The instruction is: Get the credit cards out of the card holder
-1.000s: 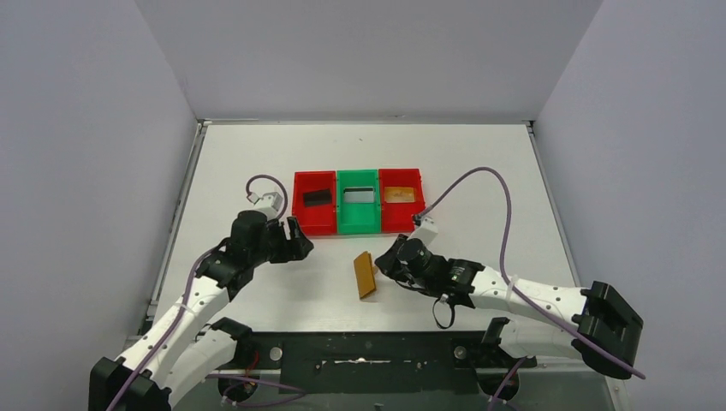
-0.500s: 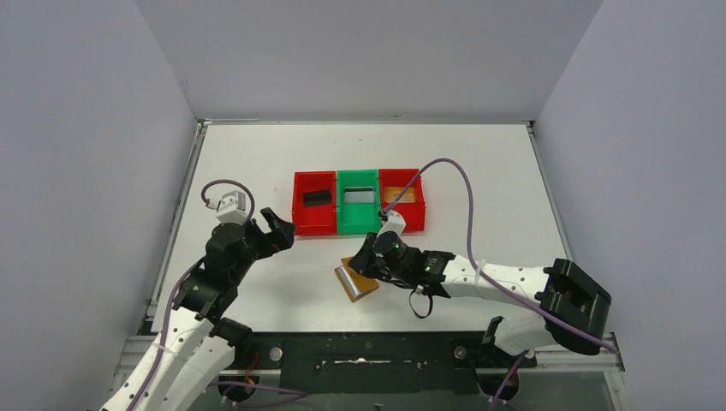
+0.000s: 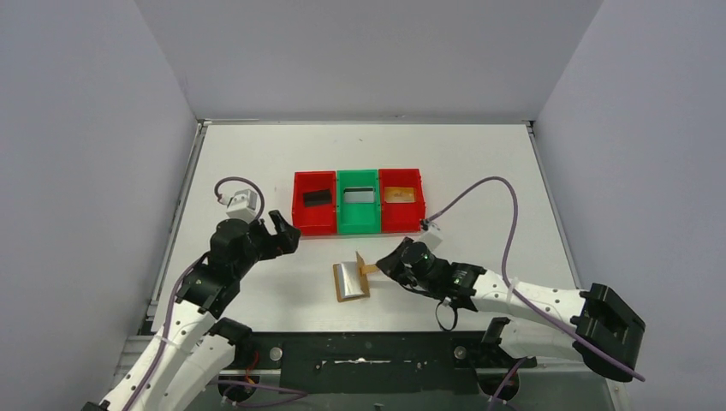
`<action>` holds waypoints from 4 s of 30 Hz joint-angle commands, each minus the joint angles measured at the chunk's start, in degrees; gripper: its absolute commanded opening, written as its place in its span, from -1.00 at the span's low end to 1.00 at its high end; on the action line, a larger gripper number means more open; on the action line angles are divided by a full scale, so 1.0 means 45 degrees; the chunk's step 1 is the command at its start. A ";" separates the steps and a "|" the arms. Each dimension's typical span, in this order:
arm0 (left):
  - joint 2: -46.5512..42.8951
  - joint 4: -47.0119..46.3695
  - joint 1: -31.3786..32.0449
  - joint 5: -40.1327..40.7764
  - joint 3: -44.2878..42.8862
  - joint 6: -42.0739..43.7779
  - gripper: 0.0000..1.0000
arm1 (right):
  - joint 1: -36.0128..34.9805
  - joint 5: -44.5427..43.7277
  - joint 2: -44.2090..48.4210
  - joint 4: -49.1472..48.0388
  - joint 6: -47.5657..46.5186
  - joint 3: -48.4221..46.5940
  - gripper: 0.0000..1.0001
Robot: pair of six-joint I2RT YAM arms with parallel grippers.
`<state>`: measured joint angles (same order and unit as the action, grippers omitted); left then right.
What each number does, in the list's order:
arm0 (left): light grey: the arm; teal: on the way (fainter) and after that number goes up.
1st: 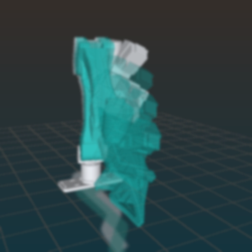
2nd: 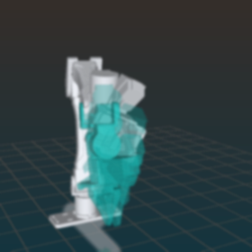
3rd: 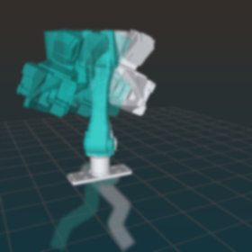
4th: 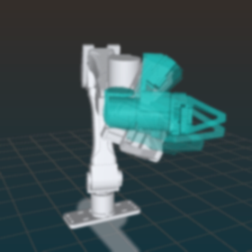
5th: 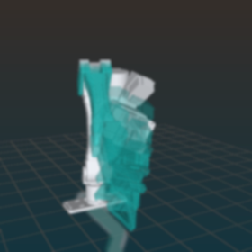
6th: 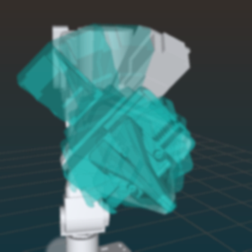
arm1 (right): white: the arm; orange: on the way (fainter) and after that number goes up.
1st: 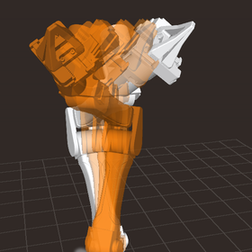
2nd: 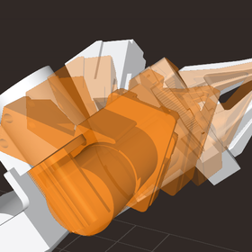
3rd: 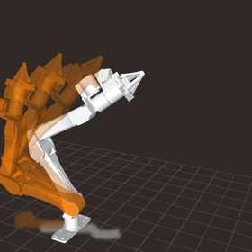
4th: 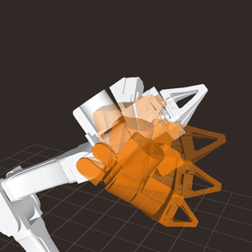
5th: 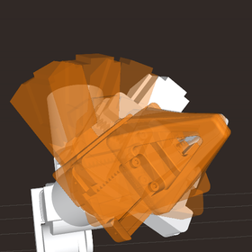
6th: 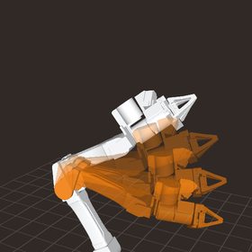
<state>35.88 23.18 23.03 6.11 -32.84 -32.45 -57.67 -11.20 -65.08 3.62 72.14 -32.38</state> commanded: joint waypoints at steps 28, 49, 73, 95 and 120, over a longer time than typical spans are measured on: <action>0.6115 -0.4543 0.3674 -0.5035 -0.0699 -0.1329 0.41 | 0.0862 -0.1473 0.1583 0.1080 0.2528 0.3587 -0.83; 0.9213 -0.5624 0.4693 -0.3375 -0.1390 -0.2054 0.33 | 0.1018 -0.1271 0.2209 0.0072 0.2525 0.4481 -0.81; 0.9945 -0.5937 0.5243 -0.3621 -0.1651 -0.2164 0.07 | 0.1139 -0.1247 0.2074 0.0036 0.2253 0.4424 -0.79; 1.2511 -0.8012 0.6577 -0.6412 -0.2751 -0.2409 -0.14 | 0.1458 -0.0678 0.1483 -0.0805 0.1585 0.3898 -0.54; 1.2842 -0.7806 0.6934 -0.5594 -0.1809 -0.2377 -0.40 | 0.2282 0.0548 0.1894 -0.0902 0.0305 0.1811 -0.89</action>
<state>94.48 -9.65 53.95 -19.57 -41.34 -43.29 -49.36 -12.64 -50.81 6.00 75.90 -21.50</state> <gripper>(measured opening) 0.320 0.070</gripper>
